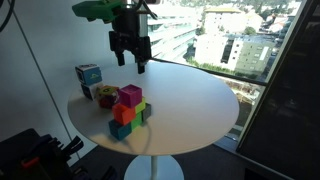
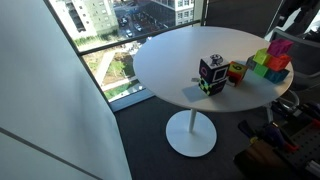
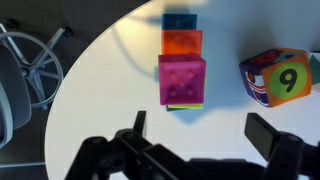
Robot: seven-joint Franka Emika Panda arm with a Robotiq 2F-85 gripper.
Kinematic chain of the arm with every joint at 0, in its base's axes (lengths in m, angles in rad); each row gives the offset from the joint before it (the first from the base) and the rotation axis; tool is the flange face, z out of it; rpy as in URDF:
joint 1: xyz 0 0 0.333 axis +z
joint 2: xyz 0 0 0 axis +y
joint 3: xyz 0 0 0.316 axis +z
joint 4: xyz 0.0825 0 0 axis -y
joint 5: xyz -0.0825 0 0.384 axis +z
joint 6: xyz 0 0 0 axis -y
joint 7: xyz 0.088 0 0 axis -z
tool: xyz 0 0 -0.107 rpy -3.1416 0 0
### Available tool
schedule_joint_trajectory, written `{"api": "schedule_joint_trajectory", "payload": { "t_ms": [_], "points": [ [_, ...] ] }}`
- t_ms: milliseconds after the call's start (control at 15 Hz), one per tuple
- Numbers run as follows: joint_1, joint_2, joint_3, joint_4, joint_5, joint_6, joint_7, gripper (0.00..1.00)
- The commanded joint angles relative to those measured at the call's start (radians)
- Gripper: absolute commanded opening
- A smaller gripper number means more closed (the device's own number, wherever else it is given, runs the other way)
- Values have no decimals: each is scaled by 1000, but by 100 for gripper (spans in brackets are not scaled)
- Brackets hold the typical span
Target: Place the pink block on top of the block pyramid
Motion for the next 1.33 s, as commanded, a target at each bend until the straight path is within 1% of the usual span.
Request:
{"api": "schedule_joint_trajectory", "payload": {
  "t_ms": [0,467,933,1267],
  "points": [
    [10,-38,14,29,12,-68,7,100],
    [37,-83,50,97,12,-265,19,100],
    [53,-116,88,163,-9,-430,51,100],
    [56,-143,97,185,-2,-461,60,100]
  ]
}}
